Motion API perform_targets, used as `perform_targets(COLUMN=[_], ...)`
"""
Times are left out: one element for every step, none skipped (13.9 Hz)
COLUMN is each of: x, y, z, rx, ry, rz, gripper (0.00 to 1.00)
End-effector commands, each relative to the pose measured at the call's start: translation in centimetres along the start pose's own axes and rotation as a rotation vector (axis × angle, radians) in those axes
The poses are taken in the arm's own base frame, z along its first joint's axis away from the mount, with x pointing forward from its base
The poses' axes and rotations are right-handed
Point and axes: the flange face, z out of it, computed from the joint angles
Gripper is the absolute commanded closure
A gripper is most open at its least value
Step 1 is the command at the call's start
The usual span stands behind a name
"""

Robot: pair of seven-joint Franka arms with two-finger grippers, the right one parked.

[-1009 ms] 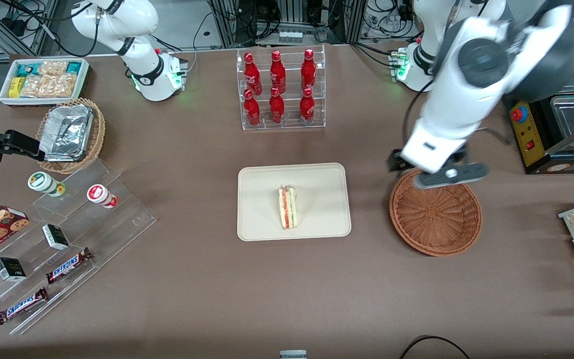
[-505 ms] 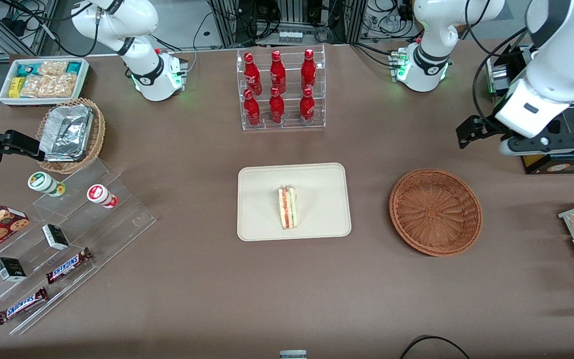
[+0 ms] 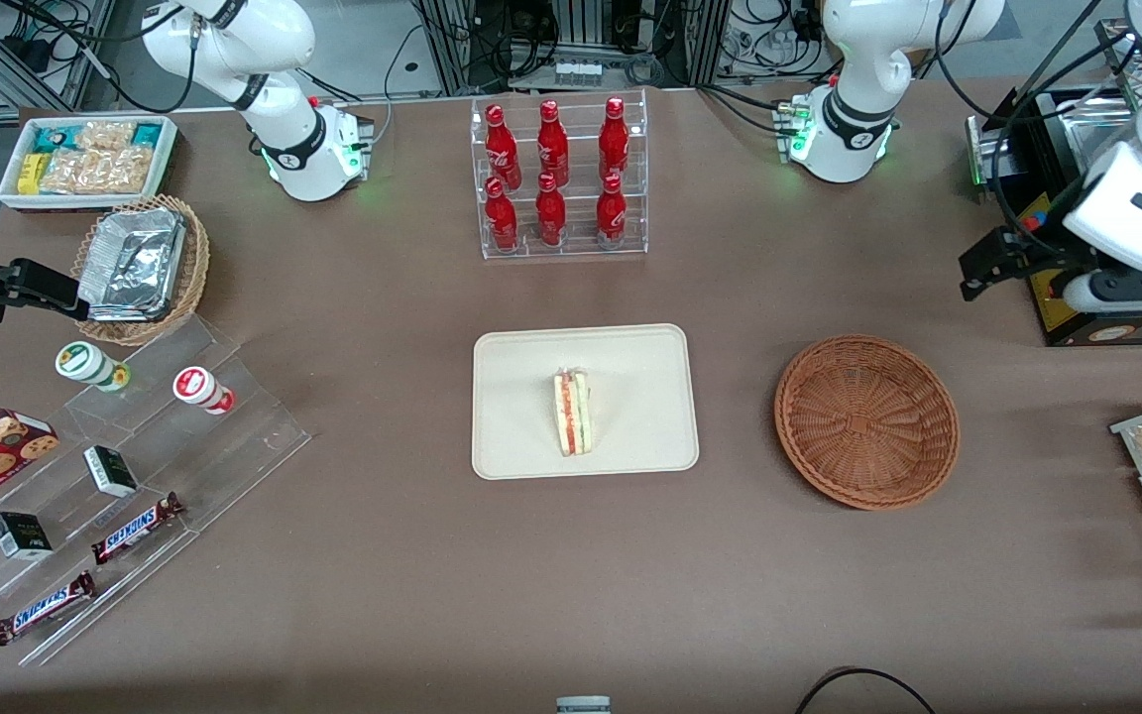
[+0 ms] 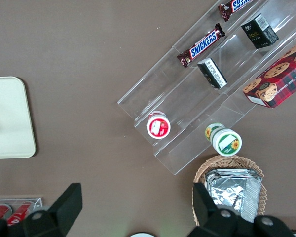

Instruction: Place sandwich from basket to tray

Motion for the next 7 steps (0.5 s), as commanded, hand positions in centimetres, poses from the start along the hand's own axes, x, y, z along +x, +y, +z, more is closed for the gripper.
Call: perform_targets(x=[1.6,1.5,1.2,0.5,-0.2,-1.5,-2.7], y=[0.5,0.2,-0.1,-0.8,-1.1,-1.2,-1.3], z=[-0.1,-0.2,-0.3,-0.3,0.0,0.0,0.1], rx=[-0.003,-0.003,-0.001,0.003,0.006,0.008,0.009], ry=[-0.017,-0.015,-0.023,-0.038,-0.048,-0.042,-0.034], rz=[0.008,0.005,0.002,-0.005,-0.006,-0.006,-0.004], gripper=[0.0,0.0,0.0,0.0,0.0,0.0,0.0])
